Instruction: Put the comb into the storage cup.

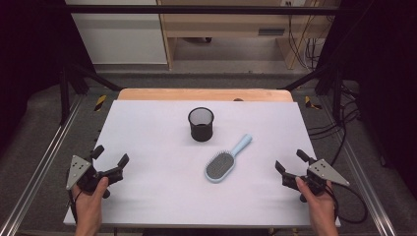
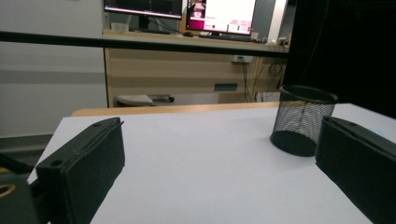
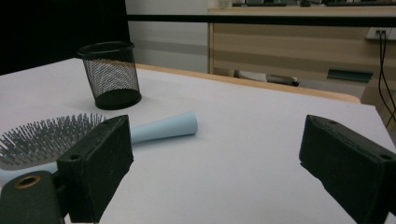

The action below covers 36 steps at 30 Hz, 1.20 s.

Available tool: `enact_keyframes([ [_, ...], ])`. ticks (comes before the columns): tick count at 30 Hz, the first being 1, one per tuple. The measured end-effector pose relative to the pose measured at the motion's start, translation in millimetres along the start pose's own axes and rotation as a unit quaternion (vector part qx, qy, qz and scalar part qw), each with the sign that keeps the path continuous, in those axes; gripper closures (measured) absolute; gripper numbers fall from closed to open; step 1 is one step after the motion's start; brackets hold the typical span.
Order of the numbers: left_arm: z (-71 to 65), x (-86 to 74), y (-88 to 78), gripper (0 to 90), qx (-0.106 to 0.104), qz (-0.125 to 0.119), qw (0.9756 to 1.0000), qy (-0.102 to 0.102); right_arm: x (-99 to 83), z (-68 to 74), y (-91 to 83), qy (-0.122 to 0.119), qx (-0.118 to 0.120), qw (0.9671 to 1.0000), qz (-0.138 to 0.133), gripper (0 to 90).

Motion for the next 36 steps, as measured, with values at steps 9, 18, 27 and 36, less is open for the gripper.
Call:
enact_keyframes([
  [9, -1.1, -5.1, -3.7, 1.1, -0.002, 0.015, 0.9996, 0.024, -6.1, 5.7, 0.9, 0.011, 0.013, 0.9996, 0.023, 10.9],
  [18, 2.1, -7.4, -4.1, 1.3, -0.004, 0.019, 0.9997, 0.017, 10.3, 7.8, 1.9, 0.016, 0.014, 0.9992, 0.035, 9.0],
  [27, -1.0, -6.2, -4.0, 1.7, -0.009, 0.018, 0.9994, 0.027, 14.0, -0.6, 32.5, 0.012, -0.002, 0.9938, 0.110, 54.6],
  [36, 1.8, -7.1, -3.7, 1.7, -0.007, 0.021, 0.9994, 0.027, 25.7, 1.3, 60.0, -0.008, 0.003, 0.9905, 0.137, 73.4],
])
Point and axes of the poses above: each handheld gripper's, and its own axes: y roughly forward along the jaws, x roughly out of its top, z roughly to its left, the point moved 10 cm from there along y, roughly forward along the jaws, and after that the axes turned 3 degrees about x, right-handed, at the moved point
